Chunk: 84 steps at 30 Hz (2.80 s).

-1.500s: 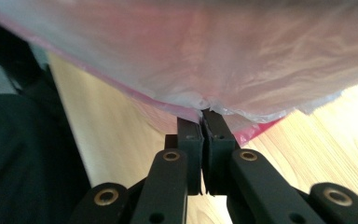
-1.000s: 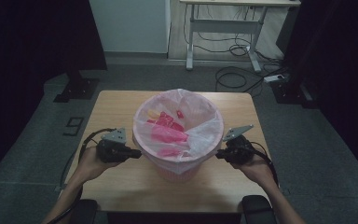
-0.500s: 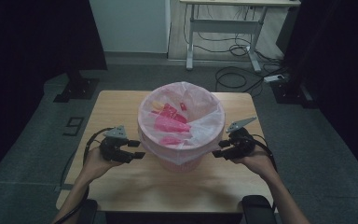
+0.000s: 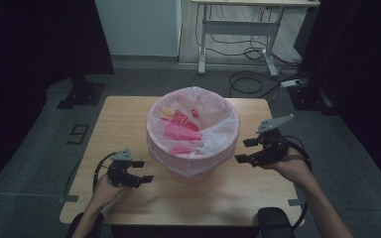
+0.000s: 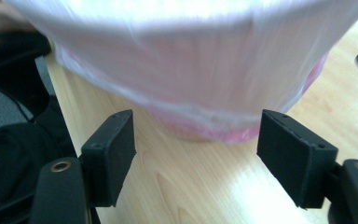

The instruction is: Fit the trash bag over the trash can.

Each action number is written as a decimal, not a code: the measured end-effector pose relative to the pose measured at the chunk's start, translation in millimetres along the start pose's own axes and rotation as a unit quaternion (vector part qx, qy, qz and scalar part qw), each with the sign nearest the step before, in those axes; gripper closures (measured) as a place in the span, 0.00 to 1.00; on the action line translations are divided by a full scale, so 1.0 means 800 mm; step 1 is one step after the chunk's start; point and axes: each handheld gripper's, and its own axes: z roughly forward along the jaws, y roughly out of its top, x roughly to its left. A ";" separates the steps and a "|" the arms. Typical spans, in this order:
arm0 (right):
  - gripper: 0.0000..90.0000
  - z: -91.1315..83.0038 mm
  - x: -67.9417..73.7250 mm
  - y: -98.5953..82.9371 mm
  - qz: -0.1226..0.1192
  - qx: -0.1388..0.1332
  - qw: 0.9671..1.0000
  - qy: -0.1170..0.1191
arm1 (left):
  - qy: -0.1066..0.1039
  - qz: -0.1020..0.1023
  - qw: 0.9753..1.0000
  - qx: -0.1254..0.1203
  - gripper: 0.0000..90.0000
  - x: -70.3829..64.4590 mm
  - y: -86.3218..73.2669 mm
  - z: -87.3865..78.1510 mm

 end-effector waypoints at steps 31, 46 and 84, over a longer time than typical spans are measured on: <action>0.49 0.092 0.043 0.186 -0.082 0.053 0.995 0.027 | 0.106 0.051 0.990 0.073 0.00 0.008 -0.038 0.042; 0.31 0.202 0.064 0.201 -0.087 0.123 0.987 0.053 | 0.108 0.050 0.990 0.073 0.00 0.008 -0.038 0.042; 0.19 0.271 -0.013 0.218 -0.081 0.149 0.985 -0.042 | 0.107 0.049 0.990 0.072 0.00 0.008 -0.037 0.042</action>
